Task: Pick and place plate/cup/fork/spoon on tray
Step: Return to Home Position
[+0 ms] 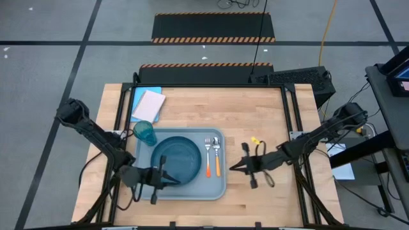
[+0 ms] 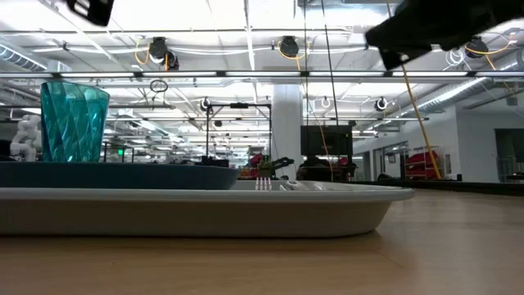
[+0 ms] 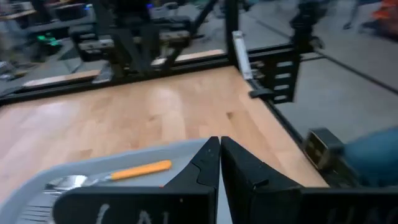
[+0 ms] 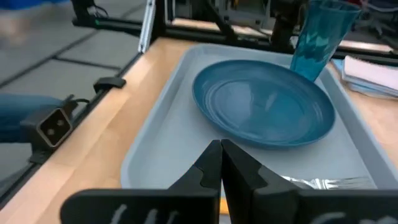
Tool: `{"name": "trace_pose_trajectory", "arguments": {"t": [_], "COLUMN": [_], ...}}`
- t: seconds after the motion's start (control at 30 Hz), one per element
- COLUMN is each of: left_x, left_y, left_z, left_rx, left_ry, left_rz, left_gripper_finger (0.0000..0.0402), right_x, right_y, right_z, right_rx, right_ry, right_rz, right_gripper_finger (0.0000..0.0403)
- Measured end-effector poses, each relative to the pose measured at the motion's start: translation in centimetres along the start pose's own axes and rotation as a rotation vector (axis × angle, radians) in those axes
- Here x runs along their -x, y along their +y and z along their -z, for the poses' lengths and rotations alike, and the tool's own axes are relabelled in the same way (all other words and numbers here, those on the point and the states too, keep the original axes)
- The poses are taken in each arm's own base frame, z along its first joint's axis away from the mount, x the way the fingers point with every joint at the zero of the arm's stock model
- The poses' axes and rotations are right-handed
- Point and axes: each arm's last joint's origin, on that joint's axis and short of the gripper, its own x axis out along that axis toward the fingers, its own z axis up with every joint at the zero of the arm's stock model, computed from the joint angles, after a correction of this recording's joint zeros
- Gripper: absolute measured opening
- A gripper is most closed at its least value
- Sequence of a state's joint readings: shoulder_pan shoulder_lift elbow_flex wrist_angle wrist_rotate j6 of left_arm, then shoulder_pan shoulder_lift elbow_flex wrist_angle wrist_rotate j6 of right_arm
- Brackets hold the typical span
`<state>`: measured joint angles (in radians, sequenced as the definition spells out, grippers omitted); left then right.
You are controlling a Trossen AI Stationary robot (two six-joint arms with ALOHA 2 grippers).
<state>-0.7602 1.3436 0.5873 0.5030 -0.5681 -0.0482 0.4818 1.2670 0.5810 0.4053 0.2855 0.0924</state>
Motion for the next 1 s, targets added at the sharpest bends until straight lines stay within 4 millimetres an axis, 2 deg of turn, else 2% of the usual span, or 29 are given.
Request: {"name": "trace_pose_trajectory", "arguments": {"t": [0.27, 0.4, 0.57, 0.8, 1.0], "left_x": [1.8, 3.1, 4.7, 6.5, 7.5], "left_y": [1.5, 2.4, 3.4, 4.8, 6.1], "left_z": [2.8, 2.9, 3.3, 5.5, 6.8], "left_rx": [0.016, 0.013, 0.012, 0.009, 0.037], "left_ry": [-0.119, -0.172, -0.208, -0.232, -0.26], "left_rz": [0.129, 0.125, 0.151, 0.151, 0.133], "left_gripper_finger": [0.0019, 0.0019, 0.0019, 0.0019, 0.0019], "right_x": [3.7, 5.1, 6.4, 6.7, 6.7], "right_y": [-1.2, -1.9, -2.5, -2.6, -2.7], "right_z": [4.4, 6.0, 7.7, 7.7, 7.8], "right_rx": [-0.045, -0.143, -0.176, -0.189, -0.107], "right_ry": [-0.095, -0.189, -0.261, -0.3, -0.292], "right_rz": [-0.021, -0.036, -0.043, -0.019, 0.02], "right_gripper_finger": [0.0, 0.0, 0.0, 0.0, 0.0]}}
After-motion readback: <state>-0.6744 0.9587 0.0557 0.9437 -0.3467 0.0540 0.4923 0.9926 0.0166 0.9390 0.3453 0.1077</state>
